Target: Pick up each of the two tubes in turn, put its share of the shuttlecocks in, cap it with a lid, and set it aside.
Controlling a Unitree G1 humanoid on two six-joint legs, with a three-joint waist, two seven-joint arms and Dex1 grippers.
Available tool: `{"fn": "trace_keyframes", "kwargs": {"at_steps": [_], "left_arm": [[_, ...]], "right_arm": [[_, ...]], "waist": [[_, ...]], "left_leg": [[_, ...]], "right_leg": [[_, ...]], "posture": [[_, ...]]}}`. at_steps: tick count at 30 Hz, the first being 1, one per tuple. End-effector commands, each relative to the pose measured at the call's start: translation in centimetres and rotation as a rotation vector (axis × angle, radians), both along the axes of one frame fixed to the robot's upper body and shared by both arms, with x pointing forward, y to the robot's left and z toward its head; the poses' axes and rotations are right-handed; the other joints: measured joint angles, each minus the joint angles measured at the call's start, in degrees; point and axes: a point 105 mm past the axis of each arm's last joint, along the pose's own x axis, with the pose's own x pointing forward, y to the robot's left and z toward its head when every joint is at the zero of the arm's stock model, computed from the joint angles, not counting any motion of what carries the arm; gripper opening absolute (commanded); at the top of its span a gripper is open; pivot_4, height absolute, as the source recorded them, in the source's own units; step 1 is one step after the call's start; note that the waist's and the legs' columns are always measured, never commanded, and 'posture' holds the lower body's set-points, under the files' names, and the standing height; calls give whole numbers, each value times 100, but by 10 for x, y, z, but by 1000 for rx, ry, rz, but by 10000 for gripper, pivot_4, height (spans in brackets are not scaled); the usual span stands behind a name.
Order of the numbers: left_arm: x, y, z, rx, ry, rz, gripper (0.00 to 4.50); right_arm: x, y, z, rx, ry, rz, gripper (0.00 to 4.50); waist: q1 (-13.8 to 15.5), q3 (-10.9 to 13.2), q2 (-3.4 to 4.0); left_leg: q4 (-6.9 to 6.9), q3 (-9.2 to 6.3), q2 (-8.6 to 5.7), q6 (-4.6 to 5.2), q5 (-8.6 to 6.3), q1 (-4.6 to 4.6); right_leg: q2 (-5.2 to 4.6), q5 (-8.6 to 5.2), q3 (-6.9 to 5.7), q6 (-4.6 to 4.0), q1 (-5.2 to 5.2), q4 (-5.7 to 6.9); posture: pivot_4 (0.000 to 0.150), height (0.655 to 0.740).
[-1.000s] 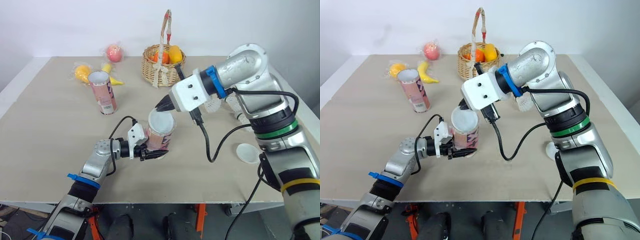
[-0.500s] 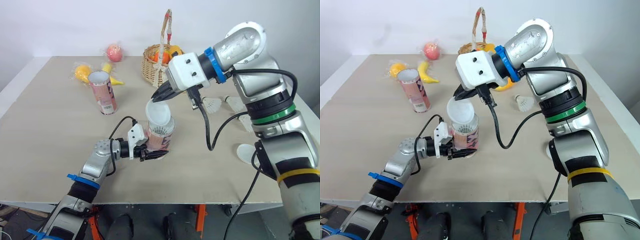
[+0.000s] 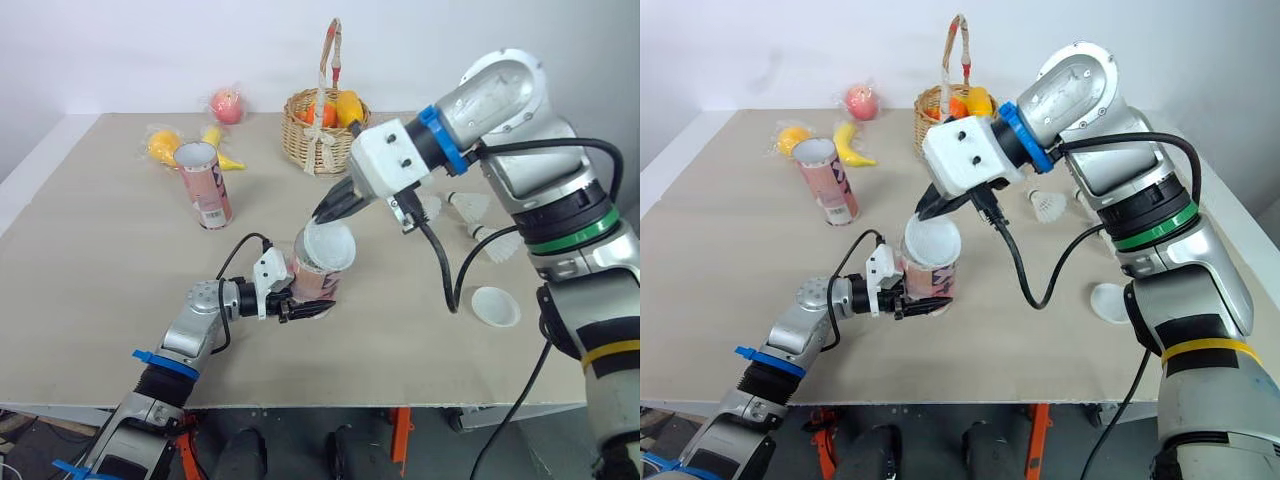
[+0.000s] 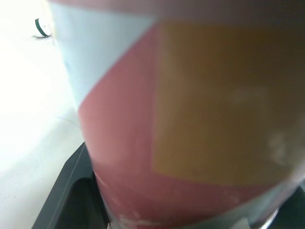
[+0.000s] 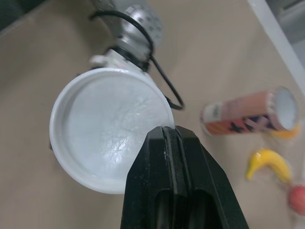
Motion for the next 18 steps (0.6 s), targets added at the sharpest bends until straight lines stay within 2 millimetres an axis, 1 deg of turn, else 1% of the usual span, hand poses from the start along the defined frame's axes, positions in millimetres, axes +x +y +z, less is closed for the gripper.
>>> {"fn": "trace_keyframes", "kwargs": {"at_steps": [1, 6, 11, 14, 18], "left_arm": [[-2, 6, -18, 36, 73, 23, 29212], [-3, 6, -18, 35, 74, 23, 29212], [-4, 6, -20, 38, 79, 22, 29212], [-4, 6, -19, 36, 79, 23, 29212], [-3, 7, -19, 37, 80, 26, 29212]], "right_arm": [[-3, 4, -2, -43, -3, 29, 916], [3, 5, -6, -45, -16, 11, 916], [12, 8, -1, -37, -51, -12, 916], [13, 7, -2, -49, -62, -9, 916], [12, 6, -9, -69, -64, 4, 916]], "waist": [[0, 0, 0], [4, 0, 0], [2, 0, 0], [2, 0, 0], [2, 0, 0]], "left_leg": [[0, 0, 1, 0, 0, 0], [1, 1, 0, 0, 0, -1], [0, 0, -1, 0, 0, -1], [-1, -1, -1, 0, 0, -1], [-1, -1, -1, 0, 0, -1]], "right_leg": [[0, -1, -1, 1, 0, 0], [-1, 1, -2, -1, 0, 0], [-1, 4, -1, -12, 1, 0], [0, 3, -3, -12, 1, 0], [-1, 3, -2, -12, 1, 0]], "posture": [[1500, 7400], [1500, 7400], [1500, 7400], [1500, 7400], [1500, 7400]]}}
